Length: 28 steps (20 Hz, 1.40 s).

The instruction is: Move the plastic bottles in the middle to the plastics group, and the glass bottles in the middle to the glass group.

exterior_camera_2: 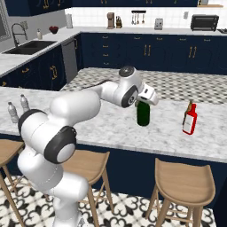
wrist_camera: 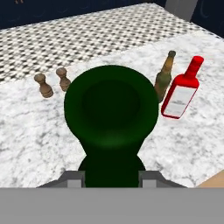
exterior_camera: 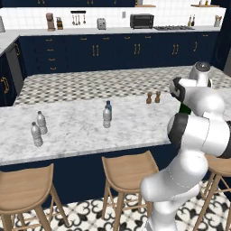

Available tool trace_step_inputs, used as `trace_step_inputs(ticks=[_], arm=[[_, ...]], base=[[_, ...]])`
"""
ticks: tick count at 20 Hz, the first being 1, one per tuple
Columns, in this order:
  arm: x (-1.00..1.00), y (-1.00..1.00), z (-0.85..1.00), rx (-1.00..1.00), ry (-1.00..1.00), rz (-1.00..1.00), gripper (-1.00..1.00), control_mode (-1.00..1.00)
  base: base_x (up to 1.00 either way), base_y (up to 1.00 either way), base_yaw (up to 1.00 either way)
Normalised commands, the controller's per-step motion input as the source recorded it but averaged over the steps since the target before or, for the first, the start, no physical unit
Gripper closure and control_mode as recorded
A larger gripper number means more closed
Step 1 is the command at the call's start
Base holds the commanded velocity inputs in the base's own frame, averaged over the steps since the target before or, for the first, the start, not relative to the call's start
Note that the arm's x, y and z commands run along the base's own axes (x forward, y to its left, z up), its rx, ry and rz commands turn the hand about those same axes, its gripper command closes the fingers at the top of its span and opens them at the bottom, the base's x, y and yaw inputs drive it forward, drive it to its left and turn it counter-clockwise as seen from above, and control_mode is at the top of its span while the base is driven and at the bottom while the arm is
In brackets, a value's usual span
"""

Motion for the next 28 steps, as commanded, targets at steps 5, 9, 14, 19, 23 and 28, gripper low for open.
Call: trace_step_inputs(ticks=[5, 9, 14, 19, 23, 28], arm=[[-0.38, -0.35, 0.00, 0.01, 0.00, -0.02, 1.00, -1.00], [-0.09, -0.31, -0.04, 0.00, 0.00, -0.06, 1.00, -1.00], [0.00, -0.44, -0.10, 0.00, 0.00, -0.09, 1.00, -1.00], [0.00, -0.52, 0.00, 0.00, 0.00, -0.05, 1.00, -1.00], [0.00, -0.19, -0.02, 0.00, 0.00, -0.01, 1.00, -1.00], [0.00, 0.00, -0.16, 0.00, 0.00, 0.00, 1.00, -1.00]], base=[[0.00, 0.00, 0.00], [0.00, 0.00, 0.00], [0.00, 0.00, 0.00], [0.00, 0.00, 0.00], [0.00, 0.00, 0.00], [0.00, 0.00, 0.00]])
